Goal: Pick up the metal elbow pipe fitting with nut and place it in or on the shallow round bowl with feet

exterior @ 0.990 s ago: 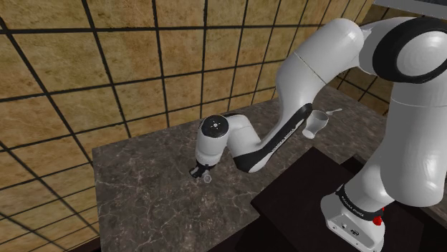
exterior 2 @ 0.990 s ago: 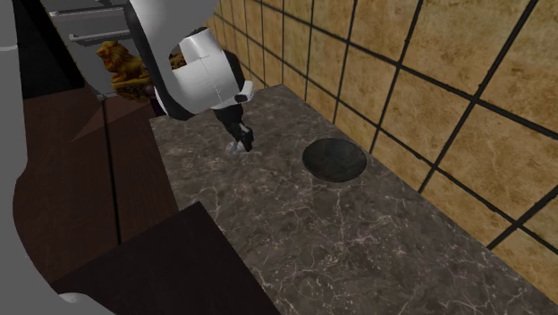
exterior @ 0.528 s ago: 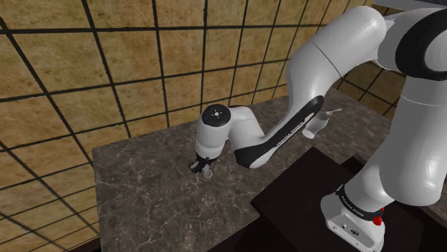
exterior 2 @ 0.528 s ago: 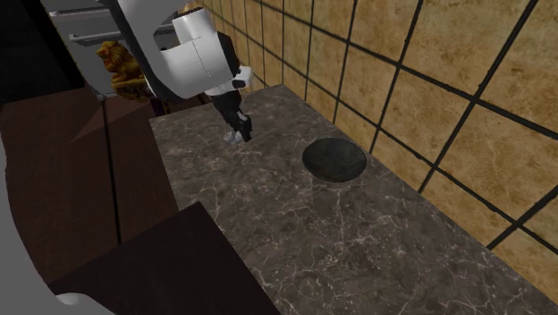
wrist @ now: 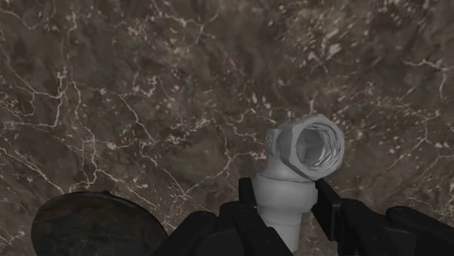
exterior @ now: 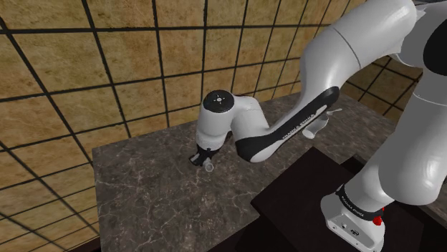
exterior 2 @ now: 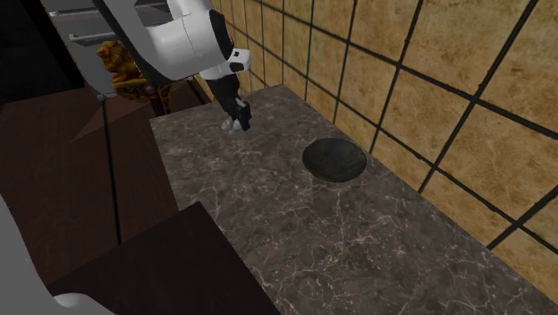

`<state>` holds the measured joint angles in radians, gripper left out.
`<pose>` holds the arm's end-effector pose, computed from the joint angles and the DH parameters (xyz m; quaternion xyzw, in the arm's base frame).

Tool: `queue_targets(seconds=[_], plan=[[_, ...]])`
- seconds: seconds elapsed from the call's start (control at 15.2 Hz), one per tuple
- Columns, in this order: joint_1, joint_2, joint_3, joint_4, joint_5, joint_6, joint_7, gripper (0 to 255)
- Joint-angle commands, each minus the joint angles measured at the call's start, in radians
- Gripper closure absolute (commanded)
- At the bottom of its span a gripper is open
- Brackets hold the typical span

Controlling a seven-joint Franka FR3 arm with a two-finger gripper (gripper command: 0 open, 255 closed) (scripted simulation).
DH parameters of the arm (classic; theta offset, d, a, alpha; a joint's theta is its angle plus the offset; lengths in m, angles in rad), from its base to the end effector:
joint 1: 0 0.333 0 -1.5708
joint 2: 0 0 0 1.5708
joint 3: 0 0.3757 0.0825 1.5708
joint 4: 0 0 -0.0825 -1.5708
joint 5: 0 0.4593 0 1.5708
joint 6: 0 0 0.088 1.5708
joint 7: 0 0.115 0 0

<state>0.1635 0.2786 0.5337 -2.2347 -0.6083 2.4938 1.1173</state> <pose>0.4657 0.3915 0.2550 0.9928 0.0213 0.1059 0.0523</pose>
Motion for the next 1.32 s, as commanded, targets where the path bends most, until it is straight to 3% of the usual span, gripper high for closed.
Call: queue_targets(seconds=[0.0,0.59,1.25], plan=[[-0.02,-0.008,-0.002,0.001,0.013,0.0,-0.033,255],[-0.166,0.029,-0.071,0.047,0.026,0.048,-0.257,255],[-0.306,0.142,-0.128,0.208,0.052,0.043,-0.501,255]])
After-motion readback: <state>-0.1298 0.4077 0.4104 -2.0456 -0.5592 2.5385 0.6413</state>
